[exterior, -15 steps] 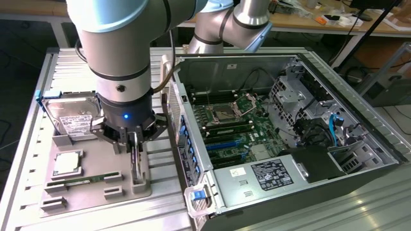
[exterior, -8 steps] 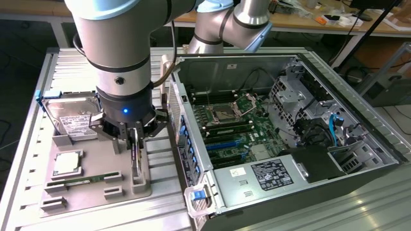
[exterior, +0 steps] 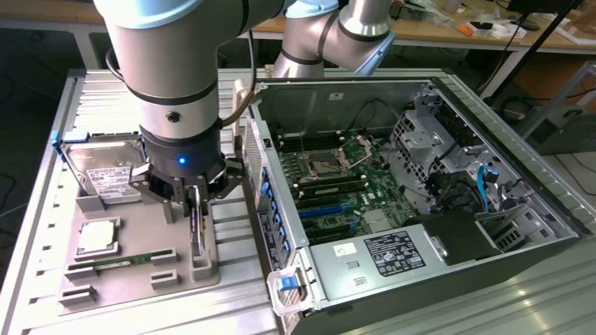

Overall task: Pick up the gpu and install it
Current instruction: 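Pick up the gpu and move the gpu toward the slot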

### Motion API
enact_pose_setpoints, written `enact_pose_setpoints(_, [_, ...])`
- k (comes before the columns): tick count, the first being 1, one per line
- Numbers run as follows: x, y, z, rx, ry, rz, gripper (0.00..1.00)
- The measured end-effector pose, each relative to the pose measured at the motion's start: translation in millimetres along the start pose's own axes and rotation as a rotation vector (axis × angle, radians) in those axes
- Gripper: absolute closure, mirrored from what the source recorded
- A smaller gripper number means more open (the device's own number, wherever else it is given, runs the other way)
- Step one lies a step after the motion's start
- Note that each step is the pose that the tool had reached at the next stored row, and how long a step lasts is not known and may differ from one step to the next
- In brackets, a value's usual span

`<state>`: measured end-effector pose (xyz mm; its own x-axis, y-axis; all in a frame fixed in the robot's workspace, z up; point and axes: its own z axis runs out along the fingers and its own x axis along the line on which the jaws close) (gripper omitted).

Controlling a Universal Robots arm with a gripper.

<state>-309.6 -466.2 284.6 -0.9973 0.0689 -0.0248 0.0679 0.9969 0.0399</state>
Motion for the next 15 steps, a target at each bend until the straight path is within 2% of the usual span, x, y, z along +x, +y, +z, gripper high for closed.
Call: enact_pose_setpoints(15, [-0.3,0.5,-12.1,0.0001,0.0001,0.0,0.73])
